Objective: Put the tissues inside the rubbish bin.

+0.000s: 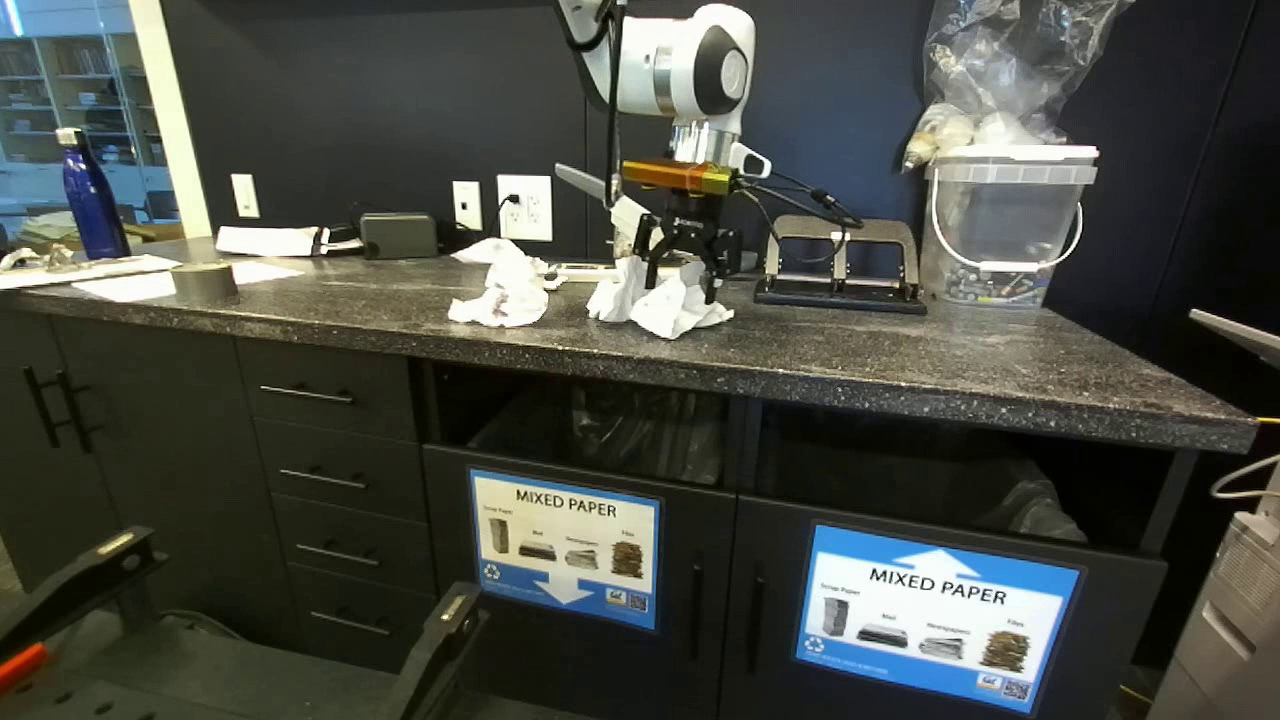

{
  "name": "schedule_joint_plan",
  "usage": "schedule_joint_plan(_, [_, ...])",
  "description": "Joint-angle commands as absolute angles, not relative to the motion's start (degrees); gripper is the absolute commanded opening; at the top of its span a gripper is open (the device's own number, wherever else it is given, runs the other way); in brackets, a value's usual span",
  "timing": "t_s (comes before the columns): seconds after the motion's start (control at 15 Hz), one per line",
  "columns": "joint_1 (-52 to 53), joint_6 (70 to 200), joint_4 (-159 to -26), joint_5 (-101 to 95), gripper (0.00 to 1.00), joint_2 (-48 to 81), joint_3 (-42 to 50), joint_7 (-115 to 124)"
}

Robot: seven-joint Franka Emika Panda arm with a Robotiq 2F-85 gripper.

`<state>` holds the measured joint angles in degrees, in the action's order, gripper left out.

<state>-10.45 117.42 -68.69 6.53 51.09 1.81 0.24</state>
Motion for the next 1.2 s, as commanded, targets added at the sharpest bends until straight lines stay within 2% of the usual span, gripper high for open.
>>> schedule_joint_plan(0.0, [-8.78, 118.11, -66.55, 3.78, 1.0, 52.44, 4.55, 3.79])
schedule_joint_plan(0.13, [-8.64, 118.18, -66.64, 2.75, 1.0, 52.72, 5.06, 4.26])
schedule_joint_plan(0.2, [-8.94, 117.18, -66.36, 2.82, 0.94, 52.93, 4.89, 4.02])
schedule_joint_plan(0.27, [-9.1, 117.0, -66.41, 2.69, 0.74, 53.11, 4.77, 3.7])
schedule_joint_plan(0.73, [-9.45, 115.42, -66.52, 2.66, 0.21, 54.09, 4.61, 2.81])
schedule_joint_plan(0.93, [-10.33, 113.68, -68.12, 3.37, 0.13, 51.97, 3.84, 0.81])
schedule_joint_plan(1.13, [-11.97, 112.99, -73.59, 4.84, 0.16, 47.17, 1.73, -5.5])
